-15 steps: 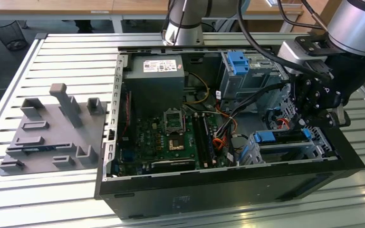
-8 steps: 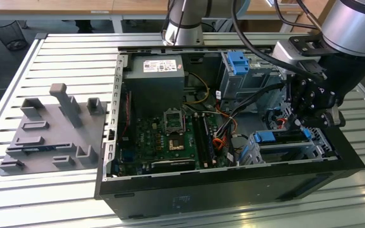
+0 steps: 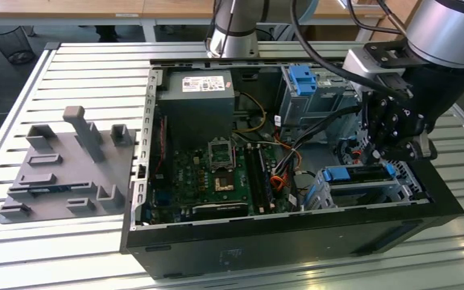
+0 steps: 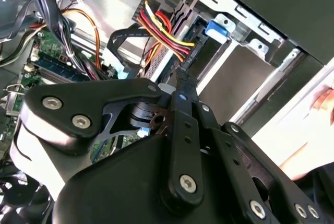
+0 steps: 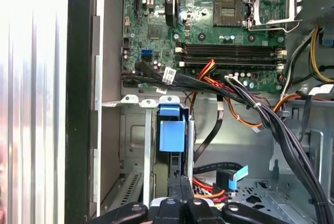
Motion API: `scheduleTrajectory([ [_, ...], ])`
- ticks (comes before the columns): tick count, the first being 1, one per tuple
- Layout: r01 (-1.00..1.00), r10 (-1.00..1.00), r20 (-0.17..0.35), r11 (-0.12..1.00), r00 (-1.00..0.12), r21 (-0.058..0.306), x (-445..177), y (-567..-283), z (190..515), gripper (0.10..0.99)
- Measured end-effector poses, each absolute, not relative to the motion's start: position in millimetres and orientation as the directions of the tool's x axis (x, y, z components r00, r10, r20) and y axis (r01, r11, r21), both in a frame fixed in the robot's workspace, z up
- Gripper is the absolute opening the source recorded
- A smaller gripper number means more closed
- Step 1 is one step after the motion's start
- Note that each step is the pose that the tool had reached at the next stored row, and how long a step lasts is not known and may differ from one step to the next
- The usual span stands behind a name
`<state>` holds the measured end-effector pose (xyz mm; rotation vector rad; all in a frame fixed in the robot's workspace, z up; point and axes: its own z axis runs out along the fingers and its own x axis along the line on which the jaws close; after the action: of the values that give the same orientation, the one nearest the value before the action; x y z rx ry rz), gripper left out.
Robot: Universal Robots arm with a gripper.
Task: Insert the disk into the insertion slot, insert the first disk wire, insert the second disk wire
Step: 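Insert the second disk wire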
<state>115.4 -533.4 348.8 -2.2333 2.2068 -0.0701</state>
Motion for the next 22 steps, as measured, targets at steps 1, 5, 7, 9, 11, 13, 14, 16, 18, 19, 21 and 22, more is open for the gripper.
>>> scheduleTrajectory([
  [1,-0.999,-0.999,0.031,-0.012,0.011,-0.032,115,-533,351,0.106],
  [5,-0.999,-0.999,0.031,-0.012,0.011,-0.032,114,-533,358,0.106],
  [7,-0.999,-0.999,0.031,-0.012,0.011,-0.032,110,-533,358,0.106],
  [9,-0.999,-0.999,0.031,-0.012,0.011,-0.032,107,-533,358,0.106],
  [11,-0.999,-0.999,0.031,-0.012,0.011,-0.032,106,-533,358,0.106],
  [13,-0.999,-0.999,0.031,-0.012,0.011,-0.032,105,-531,358,0.106],
  [14,-0.999,-0.999,0.031,-0.012,0.011,-0.032,105,-529,358,0.106],
  [16,-0.999,-0.999,0.031,-0.012,0.011,-0.032,104,-526,358,0.106],
  [18,-0.999,-0.999,0.031,-0.012,0.011,-0.032,104,-522,358,0.106],
  [19,-0.999,-0.999,0.031,-0.012,0.011,-0.032,104,-520,358,0.106],
  [21,-0.999,-0.999,0.031,-0.012,0.011,-0.032,104,-517,358,0.106],
  [22,-0.999,-0.999,0.031,-0.012,0.011,-0.032,103,-516,358,0.106],
])
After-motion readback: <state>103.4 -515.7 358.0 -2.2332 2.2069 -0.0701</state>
